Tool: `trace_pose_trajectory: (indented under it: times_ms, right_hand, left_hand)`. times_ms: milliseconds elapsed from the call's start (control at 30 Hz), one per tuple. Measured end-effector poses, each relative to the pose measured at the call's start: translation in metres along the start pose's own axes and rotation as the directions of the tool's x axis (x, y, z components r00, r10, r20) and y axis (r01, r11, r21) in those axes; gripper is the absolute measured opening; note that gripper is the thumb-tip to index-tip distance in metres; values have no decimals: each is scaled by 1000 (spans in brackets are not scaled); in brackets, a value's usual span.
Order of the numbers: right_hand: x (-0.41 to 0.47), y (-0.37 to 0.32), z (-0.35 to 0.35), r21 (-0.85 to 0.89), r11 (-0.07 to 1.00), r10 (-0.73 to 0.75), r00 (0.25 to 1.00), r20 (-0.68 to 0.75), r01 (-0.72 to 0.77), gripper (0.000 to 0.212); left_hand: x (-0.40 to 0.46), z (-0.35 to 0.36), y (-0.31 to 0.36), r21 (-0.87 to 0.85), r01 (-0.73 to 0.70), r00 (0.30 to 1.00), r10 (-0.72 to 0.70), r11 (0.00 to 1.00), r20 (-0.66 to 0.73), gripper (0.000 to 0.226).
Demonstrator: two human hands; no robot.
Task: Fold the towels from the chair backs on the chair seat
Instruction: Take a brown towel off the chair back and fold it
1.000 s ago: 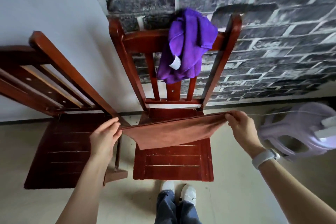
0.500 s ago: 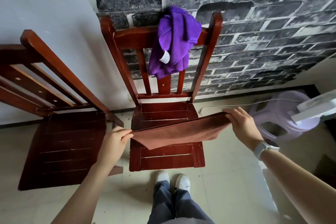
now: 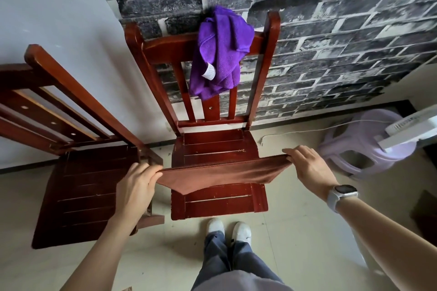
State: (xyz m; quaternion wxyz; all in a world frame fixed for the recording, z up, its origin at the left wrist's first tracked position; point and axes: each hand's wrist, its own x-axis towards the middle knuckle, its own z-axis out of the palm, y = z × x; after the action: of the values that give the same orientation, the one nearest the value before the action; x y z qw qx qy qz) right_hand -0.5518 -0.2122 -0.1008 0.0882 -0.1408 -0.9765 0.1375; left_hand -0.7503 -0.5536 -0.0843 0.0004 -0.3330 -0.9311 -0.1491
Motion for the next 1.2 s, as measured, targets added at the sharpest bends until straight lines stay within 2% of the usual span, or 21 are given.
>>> trace_pose_trajectory:
  times_ms: [67, 100, 200, 267, 300, 400, 600, 700, 967, 1200]
  right_hand:
    - [-2, 1, 1, -15, 1000, 13, 1000, 23, -13, 34]
    - [-4, 1, 1, -9, 1000, 29, 999, 33, -29, 33]
    - [-15, -4, 4, 93, 990, 101, 994, 28, -103, 12]
    - [-26, -13, 6, 254, 938, 230, 972, 55, -236, 29]
    - [-32, -21, 7, 318, 901, 289, 955, 71, -297, 30]
    - [-44, -41, 5, 393, 845, 355, 930, 93, -362, 20]
    - [-53, -48, 8, 301, 864, 372, 915, 158, -404, 35]
    - [-50, -48, 16, 283, 862, 385, 906, 174, -421, 29]
    - [1, -16, 89, 140, 869, 440, 871, 220, -474, 29]
    - [65, 33, 172, -60, 892, 450, 874, 181, -447, 29]
  left_hand:
    - [-4, 2, 1, -18, 11, 1000, -11, 1000, 4, 16]
    - [-7, 4, 1, -48, 24, 1000, -24, 999, 0, 15]
    - [-17, 13, 2, -234, 89, 996, -89, 968, 10, 14]
    - [-27, 18, 6, -358, 191, 981, -185, 914, 52, 13]
    - [-33, 19, 10, -401, 267, 963, -259, 877, 75, 13]
    - [-47, 20, 21, -455, 375, 919, -388, 808, 69, 17]
    - [-61, 25, 18, -384, 327, 934, -358, 863, -12, 13]
    - [-55, 32, 10, -372, 332, 934, -356, 867, 5, 14]
    - [10, 99, -39, -351, 339, 940, -304, 873, 152, 10]
    - [87, 178, -73, -308, 364, 919, -285, 879, 273, 22]
